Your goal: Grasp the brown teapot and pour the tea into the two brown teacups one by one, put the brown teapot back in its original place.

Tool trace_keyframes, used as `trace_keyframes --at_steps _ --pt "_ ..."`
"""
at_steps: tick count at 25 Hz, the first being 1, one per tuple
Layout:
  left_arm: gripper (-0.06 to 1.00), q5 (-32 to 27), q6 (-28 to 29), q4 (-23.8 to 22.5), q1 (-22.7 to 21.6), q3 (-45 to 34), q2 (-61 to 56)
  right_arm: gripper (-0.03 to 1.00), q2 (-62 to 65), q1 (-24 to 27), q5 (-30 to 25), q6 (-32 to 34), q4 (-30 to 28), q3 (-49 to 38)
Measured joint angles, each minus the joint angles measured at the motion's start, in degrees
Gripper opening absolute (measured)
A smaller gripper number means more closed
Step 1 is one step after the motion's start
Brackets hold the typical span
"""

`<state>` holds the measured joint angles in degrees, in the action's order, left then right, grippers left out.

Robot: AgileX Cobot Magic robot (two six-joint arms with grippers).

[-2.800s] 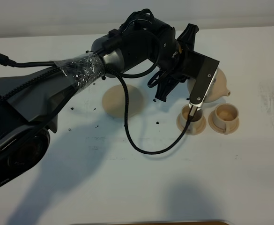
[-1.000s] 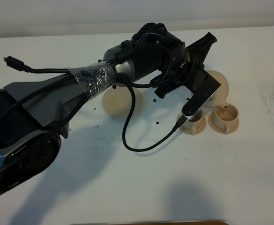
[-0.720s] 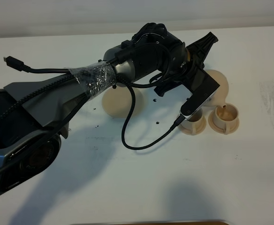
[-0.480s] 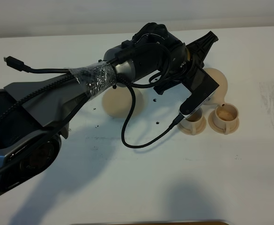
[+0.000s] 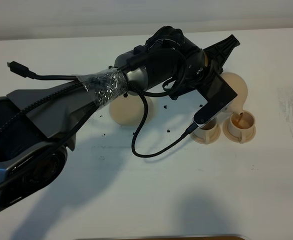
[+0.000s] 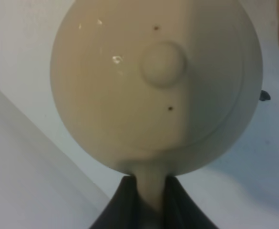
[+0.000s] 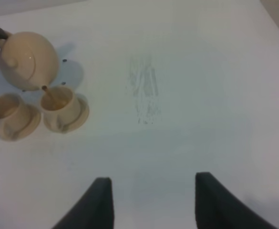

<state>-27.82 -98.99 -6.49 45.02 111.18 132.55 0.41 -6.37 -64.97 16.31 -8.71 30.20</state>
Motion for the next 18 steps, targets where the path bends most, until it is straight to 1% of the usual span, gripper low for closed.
trace_keyframes --at_steps 9,14,18 --pt "0.08 0.04 -2.13 -0.56 0.04 0.0 0.0 0.41 0.0 0.0 0.0 0.0 0.0 0.0" --pt "0.08 0.42 -2.37 -0.58 0.04 0.0 0.0 0.41 0.0 0.0 0.0 0.0 0.0 0.0" --pt "0.08 1.43 -2.37 -1.47 0.04 0.0 0.0 0.41 0.0 0.0 0.0 0.0 0.0 0.0"
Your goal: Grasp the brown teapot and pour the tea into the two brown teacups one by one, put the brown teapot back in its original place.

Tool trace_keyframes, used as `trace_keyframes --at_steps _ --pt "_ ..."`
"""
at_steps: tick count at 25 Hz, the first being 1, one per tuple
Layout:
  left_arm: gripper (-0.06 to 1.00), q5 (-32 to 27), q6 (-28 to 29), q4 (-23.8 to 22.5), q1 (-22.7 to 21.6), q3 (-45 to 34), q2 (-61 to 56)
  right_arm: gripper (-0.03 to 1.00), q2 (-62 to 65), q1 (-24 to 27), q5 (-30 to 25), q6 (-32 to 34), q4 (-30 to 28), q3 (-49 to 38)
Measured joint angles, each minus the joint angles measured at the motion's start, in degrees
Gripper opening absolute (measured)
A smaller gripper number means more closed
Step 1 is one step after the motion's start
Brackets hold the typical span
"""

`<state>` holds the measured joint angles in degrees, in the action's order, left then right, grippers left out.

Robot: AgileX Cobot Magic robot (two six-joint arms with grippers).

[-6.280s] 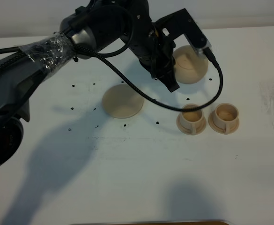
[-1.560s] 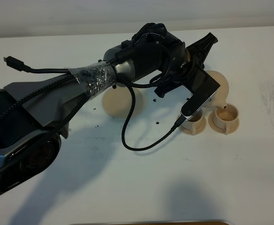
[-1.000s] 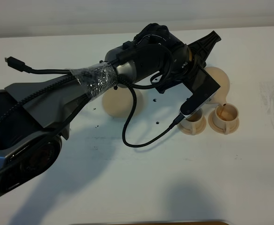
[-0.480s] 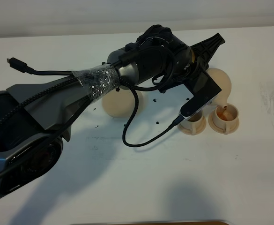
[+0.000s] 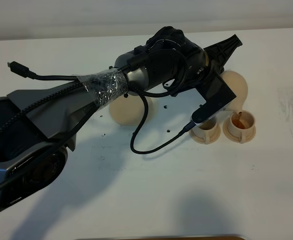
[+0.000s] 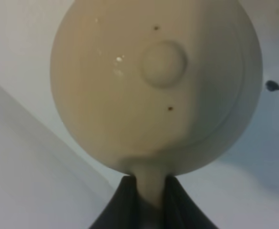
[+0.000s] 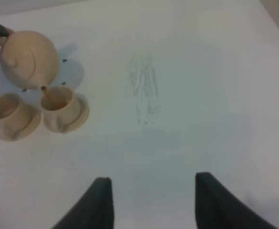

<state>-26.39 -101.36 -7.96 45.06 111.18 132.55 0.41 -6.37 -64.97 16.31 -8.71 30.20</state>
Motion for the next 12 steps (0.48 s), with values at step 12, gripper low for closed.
trace_keyframes --at_steps 12 --pt "0.08 1.56 0.0 -0.58 0.2 0.0 0.0 0.41 0.0 0.0 0.0 0.0 0.0 0.0"
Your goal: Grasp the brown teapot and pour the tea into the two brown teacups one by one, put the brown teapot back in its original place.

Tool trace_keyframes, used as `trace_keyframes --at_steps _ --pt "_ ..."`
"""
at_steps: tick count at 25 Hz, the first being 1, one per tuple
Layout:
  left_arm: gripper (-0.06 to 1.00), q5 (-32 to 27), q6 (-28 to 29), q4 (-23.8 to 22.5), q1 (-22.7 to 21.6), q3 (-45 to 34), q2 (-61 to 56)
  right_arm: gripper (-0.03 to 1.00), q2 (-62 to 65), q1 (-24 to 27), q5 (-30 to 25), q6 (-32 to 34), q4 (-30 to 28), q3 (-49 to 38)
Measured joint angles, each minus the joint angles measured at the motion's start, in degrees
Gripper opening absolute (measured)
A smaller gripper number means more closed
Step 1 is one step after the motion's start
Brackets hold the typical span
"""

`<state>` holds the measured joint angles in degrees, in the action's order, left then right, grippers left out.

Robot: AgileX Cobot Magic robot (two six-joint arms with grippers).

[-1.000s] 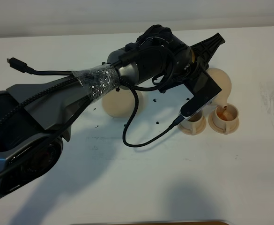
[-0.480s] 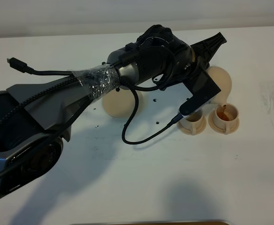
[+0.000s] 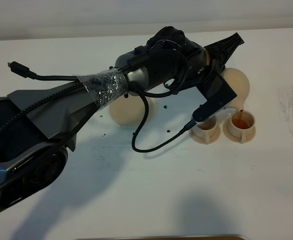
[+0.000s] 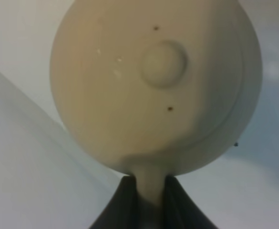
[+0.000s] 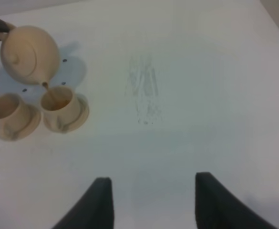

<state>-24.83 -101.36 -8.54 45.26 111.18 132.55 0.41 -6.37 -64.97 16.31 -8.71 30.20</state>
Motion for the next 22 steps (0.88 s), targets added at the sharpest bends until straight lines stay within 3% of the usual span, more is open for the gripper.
trace_keyframes --at_steps 22 --pt "0.08 0.29 -1.73 -0.02 0.37 0.0 0.0 0.41 0.0 0.0 0.0 0.0 0.0 0.0"
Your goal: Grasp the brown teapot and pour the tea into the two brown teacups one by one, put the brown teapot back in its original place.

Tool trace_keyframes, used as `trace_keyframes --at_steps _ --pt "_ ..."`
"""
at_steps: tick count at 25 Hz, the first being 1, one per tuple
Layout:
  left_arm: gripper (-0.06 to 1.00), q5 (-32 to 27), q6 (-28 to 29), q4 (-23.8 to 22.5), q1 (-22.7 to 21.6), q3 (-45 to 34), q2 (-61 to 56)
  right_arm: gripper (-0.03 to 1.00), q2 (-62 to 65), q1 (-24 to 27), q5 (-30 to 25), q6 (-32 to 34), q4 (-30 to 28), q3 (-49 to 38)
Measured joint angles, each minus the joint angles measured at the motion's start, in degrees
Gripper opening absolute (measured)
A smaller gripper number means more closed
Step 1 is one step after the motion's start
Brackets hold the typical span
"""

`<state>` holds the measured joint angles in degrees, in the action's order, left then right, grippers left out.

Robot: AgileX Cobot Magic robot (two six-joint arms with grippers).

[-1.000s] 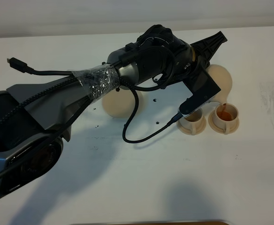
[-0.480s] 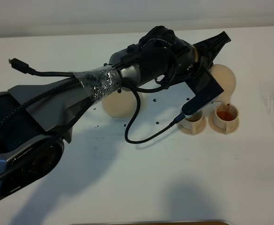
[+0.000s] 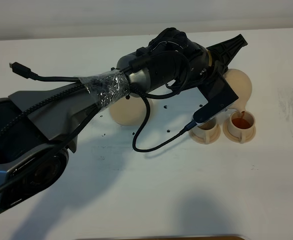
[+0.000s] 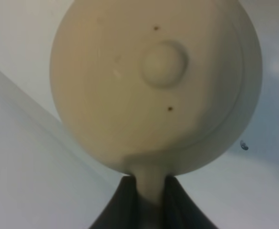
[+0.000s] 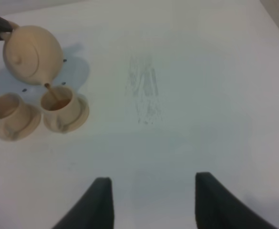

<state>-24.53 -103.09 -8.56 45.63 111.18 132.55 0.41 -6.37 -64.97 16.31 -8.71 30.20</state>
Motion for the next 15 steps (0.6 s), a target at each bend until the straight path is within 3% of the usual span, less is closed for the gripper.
trace_keyframes --at_steps 15 --pt "0.08 1.06 -3.38 0.0 0.0 0.0 0.0 0.41 0.0 0.0 0.0 0.0 0.0 0.0"
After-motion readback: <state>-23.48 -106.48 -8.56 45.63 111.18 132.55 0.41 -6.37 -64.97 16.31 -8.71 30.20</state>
